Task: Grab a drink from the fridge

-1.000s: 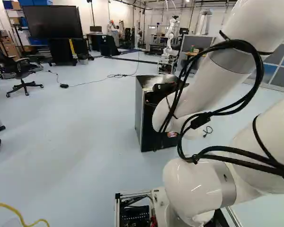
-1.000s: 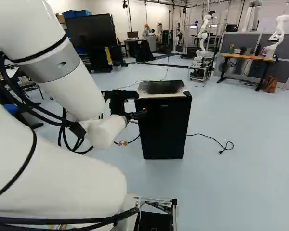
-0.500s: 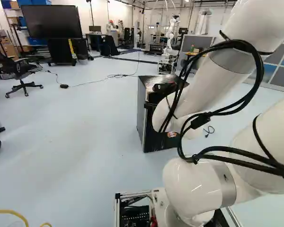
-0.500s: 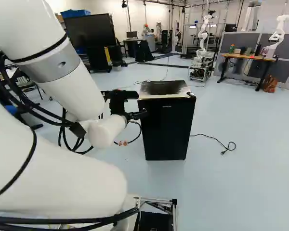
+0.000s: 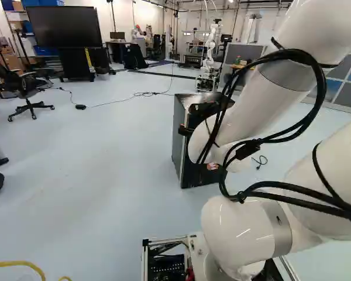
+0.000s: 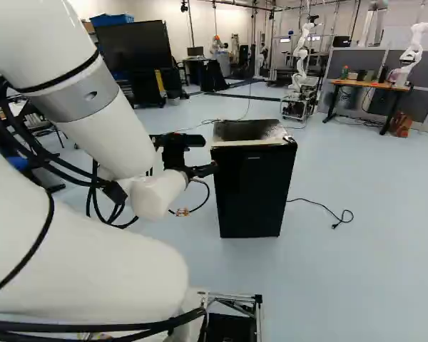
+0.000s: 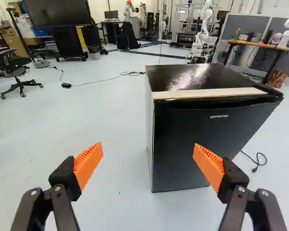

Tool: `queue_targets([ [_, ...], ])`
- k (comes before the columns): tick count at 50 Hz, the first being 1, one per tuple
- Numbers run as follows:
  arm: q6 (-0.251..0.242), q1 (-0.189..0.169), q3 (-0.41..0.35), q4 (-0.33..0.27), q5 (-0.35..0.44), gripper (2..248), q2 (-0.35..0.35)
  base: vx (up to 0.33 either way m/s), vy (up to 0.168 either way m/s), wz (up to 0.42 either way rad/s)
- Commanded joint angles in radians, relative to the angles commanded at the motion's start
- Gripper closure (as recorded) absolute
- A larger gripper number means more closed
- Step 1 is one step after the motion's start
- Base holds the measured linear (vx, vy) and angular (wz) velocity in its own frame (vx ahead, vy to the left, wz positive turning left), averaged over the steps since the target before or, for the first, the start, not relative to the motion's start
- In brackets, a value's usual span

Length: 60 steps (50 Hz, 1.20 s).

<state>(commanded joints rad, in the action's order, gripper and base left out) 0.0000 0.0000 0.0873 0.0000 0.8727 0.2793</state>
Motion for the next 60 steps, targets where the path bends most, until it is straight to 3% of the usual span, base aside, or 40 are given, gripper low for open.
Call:
queue_targets([
  [25,0.0,0.002,0.0,0.0,0.0,3,0.0,0.034,0.076,-0.008],
  [41,0.0,0.004,0.001,0.0,0.0,3,-0.001,0.003,0.005,0.0],
  [60,0.0,0.057,0.063,0.036,0.011,3,-0.073,0.0,0.0,0.0],
])
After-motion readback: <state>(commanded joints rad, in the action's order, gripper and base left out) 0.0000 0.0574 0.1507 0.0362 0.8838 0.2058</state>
